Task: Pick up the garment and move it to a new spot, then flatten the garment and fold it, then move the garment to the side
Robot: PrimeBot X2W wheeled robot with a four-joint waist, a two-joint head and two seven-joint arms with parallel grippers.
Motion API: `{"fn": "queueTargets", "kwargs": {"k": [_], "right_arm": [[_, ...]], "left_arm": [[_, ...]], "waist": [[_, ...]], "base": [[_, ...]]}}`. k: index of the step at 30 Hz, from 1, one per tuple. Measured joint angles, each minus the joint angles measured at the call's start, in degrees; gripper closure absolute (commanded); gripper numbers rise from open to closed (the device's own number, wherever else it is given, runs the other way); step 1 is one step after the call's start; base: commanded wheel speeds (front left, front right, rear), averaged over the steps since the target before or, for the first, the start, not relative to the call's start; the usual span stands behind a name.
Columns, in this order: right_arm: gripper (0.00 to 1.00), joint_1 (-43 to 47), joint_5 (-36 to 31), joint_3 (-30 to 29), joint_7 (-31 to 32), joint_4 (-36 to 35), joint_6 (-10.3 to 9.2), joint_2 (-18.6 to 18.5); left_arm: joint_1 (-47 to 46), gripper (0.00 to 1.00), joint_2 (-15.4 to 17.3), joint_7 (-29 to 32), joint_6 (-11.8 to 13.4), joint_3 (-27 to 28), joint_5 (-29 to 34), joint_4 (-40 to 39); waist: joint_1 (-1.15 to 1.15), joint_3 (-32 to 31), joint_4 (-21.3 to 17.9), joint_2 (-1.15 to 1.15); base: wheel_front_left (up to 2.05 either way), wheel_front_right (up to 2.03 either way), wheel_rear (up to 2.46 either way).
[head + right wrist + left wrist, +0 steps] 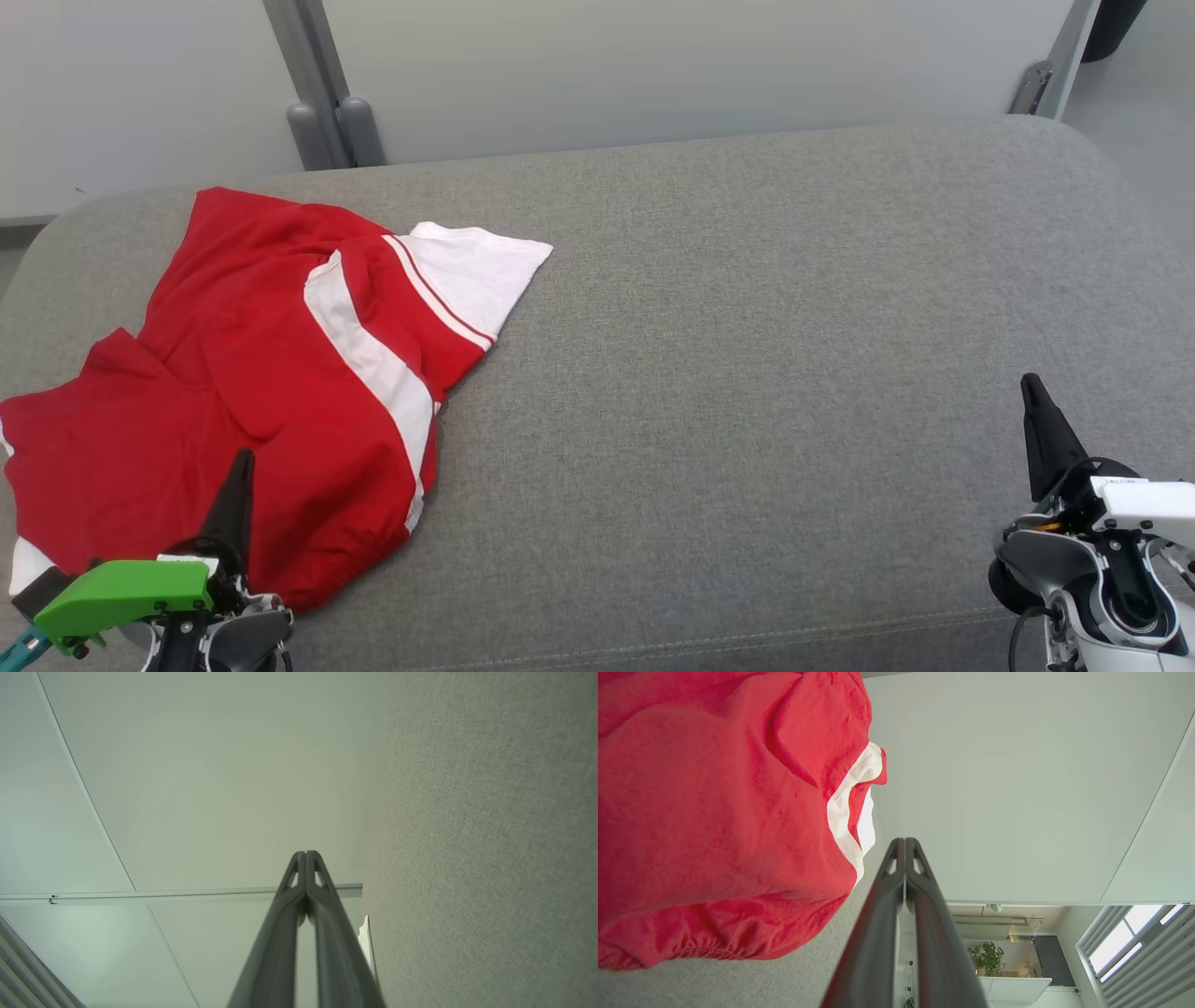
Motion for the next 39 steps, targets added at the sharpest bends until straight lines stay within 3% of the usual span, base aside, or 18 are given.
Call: {"fn": "queueTargets", "kwargs": {"k": [11,12,13,14,15,28,39], "right_arm": [[1.0,0.1,0.0,0.0,0.0,0.2,-0.11,0.1],[0.0,0.5,0.0,0.0,0.0,0.7,-0.22,0.3],[0.0,1.1,0.0,0.0,0.0,1.4,-0.24,0.6],[1.0,1.9,0.0,0.0,0.0,2.0,-0.24,0.9],[0.0,2.6,0.0,0.0,0.0,2.8,-0.24,1.2],[0.0,4.0,-2.6,1.6,-2.6,1.4,-0.25,1.1],[0.0,4.4,-13.0,4.5,-5.1,-1.0,-0.86,-3.3]], "left_arm": [[0.1,1.0,-0.1,0.0,0.0,0.0,0.0,0.3],[0.5,0.0,-0.2,0.0,0.1,0.0,0.0,0.9],[1.1,0.0,-0.4,0.0,0.1,0.0,0.0,1.6],[1.8,1.0,-0.6,0.0,0.1,0.0,0.0,2.3],[2.4,0.0,-0.8,0.0,0.1,0.0,0.0,2.9],[3.4,0.0,-1.0,-1.2,0.1,-2.4,1.4,2.1],[3.4,0.0,0.9,-4.6,0.1,-6.2,8.1,0.8]], "waist": [[0.0,0.0,0.0,0.0],[0.0,0.0,0.0,0.0],[0.0,0.0,0.0,0.0],[0.0,0.0,0.0,0.0],[0.0,0.0,0.0,0.0],[0.0,-0.2,0.1,0.0],[0.0,-0.3,0.2,0.0]], "base": [[0.0,0.0,0.0],[0.0,0.0,0.0],[0.0,0.0,0.0],[0.0,0.0,0.0],[0.0,0.0,0.0],[0.0,0.0,0.0],[0.0,0.0,0.0]]}}
